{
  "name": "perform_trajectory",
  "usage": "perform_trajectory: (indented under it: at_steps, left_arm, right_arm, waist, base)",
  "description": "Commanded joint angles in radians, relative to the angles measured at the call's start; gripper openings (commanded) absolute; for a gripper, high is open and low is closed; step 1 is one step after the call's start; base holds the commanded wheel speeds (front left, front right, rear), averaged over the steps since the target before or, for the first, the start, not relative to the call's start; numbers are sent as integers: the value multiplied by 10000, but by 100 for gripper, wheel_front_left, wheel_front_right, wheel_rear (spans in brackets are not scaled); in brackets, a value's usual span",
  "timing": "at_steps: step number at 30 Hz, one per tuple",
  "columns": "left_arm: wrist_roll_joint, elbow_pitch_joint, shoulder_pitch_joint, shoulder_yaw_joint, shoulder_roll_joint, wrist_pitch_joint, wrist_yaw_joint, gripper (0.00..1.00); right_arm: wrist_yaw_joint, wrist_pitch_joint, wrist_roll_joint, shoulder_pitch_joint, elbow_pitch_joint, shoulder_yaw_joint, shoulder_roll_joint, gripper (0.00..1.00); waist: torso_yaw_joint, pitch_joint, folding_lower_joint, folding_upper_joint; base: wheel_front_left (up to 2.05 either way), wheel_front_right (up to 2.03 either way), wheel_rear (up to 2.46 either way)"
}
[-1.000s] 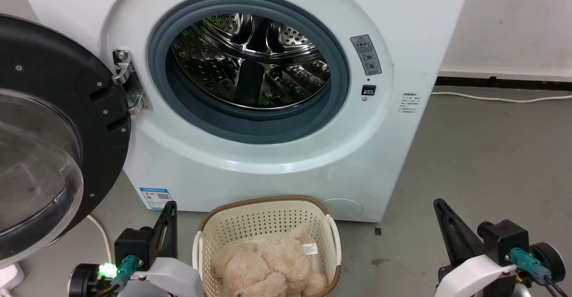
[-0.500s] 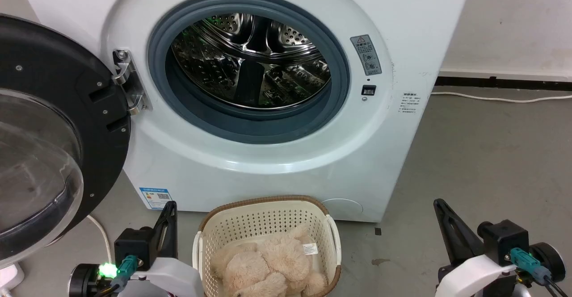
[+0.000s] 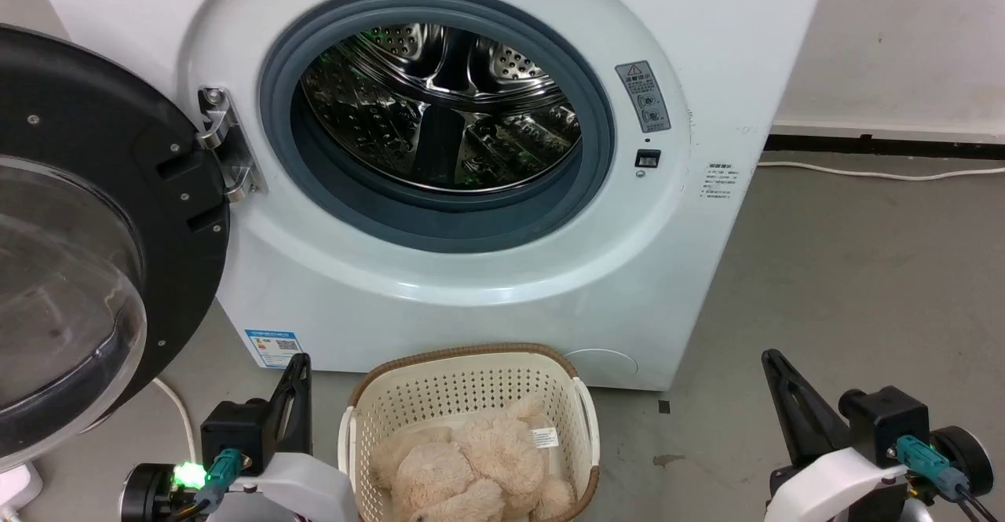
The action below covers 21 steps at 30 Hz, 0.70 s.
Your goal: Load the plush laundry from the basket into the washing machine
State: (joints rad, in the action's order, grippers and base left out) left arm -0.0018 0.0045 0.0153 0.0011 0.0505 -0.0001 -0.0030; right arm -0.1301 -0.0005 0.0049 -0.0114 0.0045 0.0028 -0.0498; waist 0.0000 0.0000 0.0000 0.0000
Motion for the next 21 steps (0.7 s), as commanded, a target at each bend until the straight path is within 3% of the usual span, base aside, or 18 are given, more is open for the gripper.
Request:
perform_trajectory:
  at_steps: [1,11,12,21]
  left_arm:
    - [18,-45,-153,-11,-3,1,30,0]
    - [18,-45,-153,-11,-3,1,30,0]
    - [-2,0,0,-1,0,-1,0,100]
    - [-148,79,14,-98,0,-131,13,100]
  right_arm:
    - [-6,5,-49,114,-45,-28,-4,0]
    - [-6,5,-49,114,-45,-28,-4,0]
    - [0,-1,3,-1,0,-1,0,100]
    - [0,-138,214,-98,68,18,0,100]
  waist:
    - [0,0,0,0]
    - [0,0,0,0]
    - [0,0,0,0]
    - [1,4,0,0]
  base:
    - [0,0,0]
    - [0,0,0]
    - [0,0,0]
    - [0,0,0]
